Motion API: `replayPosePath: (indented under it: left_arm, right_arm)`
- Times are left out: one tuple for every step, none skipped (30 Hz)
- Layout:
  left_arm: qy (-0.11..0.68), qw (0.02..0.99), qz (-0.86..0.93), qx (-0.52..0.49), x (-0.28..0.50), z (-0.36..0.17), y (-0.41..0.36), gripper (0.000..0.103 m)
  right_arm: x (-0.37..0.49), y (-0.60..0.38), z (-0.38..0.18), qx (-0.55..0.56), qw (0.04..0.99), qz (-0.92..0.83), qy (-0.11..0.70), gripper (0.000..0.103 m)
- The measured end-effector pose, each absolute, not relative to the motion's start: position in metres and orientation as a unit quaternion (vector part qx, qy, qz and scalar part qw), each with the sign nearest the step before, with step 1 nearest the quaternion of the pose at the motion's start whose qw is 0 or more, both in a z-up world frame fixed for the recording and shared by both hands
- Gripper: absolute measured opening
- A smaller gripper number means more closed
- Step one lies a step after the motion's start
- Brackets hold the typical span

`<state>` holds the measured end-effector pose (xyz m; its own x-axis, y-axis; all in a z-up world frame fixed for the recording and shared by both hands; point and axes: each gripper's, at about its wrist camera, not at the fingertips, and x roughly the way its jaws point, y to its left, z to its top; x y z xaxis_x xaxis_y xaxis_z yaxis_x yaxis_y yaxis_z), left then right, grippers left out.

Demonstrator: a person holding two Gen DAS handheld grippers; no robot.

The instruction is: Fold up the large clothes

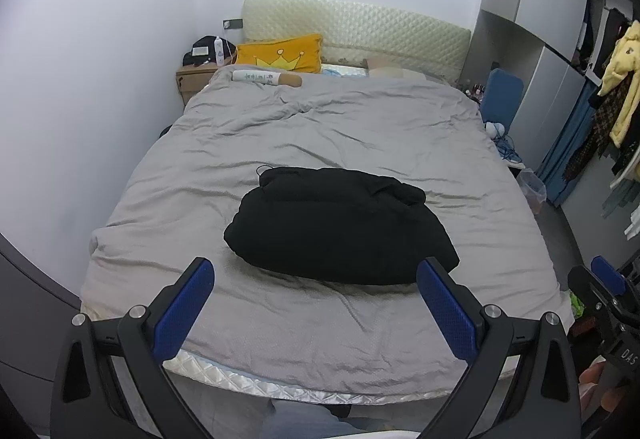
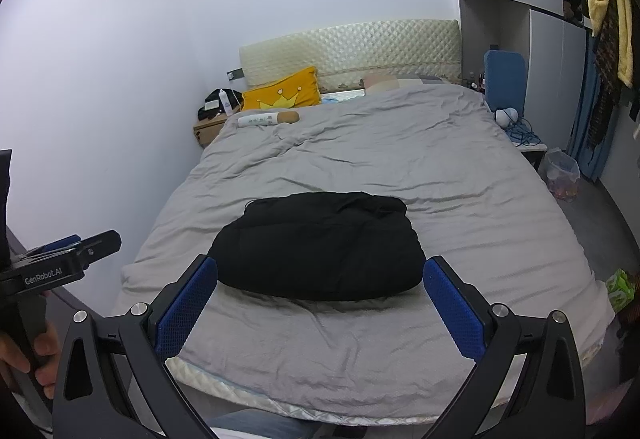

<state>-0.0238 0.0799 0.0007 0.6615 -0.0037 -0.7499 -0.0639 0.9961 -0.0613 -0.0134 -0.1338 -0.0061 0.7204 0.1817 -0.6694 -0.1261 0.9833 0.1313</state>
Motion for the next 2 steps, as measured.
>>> replayPosePath:
  left_arm:
    - [0.411,0.91,0.016,-0.041,-0.0233,0.0011,0.0806,0.101]
    - [0.412,0.91,0.017,-0.041,-0.0227,0.0012,0.0803,0.101]
  right_arm:
    - [-0.0135,-0.1337,-0.0062,0.038,0.927,0.083,0.365,0.103]
    - [-0.0134,-0.1337,-0.0062,0.038,0.927,0.083,0.365,0.103]
